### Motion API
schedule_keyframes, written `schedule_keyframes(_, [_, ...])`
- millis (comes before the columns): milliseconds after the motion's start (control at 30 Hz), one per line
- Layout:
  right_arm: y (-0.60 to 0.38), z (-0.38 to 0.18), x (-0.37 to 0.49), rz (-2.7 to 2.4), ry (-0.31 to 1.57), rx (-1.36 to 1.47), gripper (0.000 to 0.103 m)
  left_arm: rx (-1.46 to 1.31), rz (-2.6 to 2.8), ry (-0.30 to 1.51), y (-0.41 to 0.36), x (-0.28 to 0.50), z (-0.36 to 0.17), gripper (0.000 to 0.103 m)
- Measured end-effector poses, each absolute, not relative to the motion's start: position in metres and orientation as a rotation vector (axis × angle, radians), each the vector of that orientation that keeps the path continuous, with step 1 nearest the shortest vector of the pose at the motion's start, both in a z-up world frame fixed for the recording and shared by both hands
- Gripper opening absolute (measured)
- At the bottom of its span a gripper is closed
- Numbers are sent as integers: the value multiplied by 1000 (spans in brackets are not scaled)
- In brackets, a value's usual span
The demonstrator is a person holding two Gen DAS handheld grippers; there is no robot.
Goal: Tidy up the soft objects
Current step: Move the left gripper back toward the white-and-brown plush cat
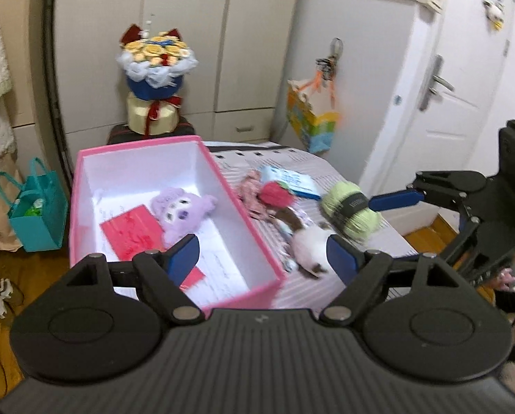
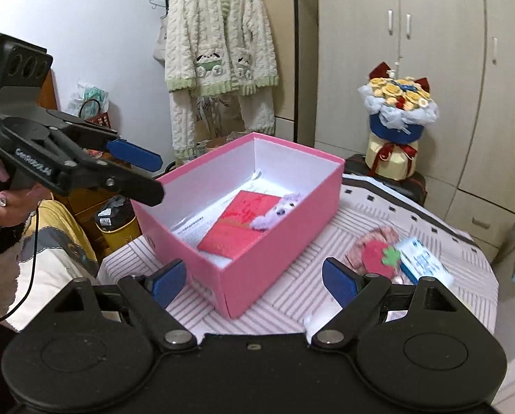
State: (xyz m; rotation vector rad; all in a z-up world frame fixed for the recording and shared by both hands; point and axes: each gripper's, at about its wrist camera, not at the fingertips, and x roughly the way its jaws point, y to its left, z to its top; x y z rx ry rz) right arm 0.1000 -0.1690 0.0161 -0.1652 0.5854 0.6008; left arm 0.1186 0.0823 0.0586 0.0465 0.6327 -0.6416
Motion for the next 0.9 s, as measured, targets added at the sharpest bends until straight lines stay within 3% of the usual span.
schedule_keyframes(367, [-211, -6, 60, 545, 559, -170, 91, 95, -761, 678, 23, 96, 46, 83])
schedule_keyframes(900, [-241, -61, 84, 553, 550, -200, 93, 89, -797, 723, -53, 105, 10, 82])
